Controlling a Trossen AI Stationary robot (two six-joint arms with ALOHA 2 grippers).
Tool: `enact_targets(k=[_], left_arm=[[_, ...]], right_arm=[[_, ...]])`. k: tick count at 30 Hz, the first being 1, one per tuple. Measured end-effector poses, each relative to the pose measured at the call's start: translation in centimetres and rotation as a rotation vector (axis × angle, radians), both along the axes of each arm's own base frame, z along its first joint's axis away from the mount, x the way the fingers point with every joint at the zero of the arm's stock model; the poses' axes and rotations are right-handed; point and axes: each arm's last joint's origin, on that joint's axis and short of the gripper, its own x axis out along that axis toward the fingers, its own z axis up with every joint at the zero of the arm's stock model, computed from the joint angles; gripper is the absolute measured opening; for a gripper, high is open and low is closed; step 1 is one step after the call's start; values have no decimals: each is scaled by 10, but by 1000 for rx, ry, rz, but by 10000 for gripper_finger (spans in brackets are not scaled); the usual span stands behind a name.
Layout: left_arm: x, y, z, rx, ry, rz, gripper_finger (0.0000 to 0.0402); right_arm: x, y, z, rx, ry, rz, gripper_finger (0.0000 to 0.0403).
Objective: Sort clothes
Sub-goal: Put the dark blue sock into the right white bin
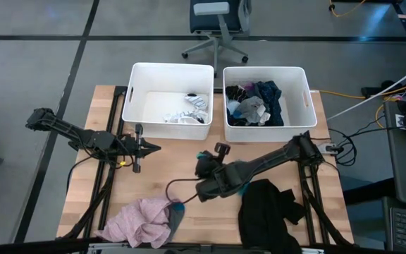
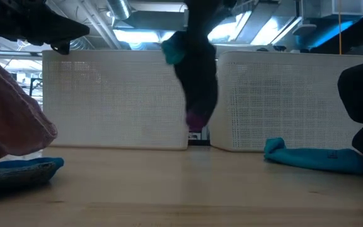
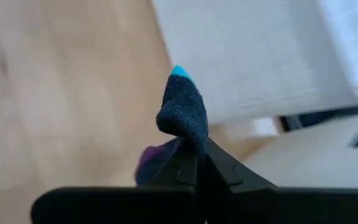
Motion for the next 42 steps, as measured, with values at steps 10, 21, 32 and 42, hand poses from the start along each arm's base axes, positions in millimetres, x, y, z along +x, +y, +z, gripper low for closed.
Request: enact_targets(k=[10, 21, 32, 42], left_arm=[[0, 0, 0, -2, 0, 0, 1], [0, 0, 0, -2, -1, 0, 1], [0, 0, 0, 5, 0, 0, 1], [0, 0, 0, 5, 0, 0, 1]], right_arm=[[-44, -21, 58, -111, -15, -125, 7], [-97, -56, 134, -164, -204, -167, 9], [-108, -119, 154, -168, -194, -312, 9], [-103, -186, 123, -19, -32, -495, 39]])
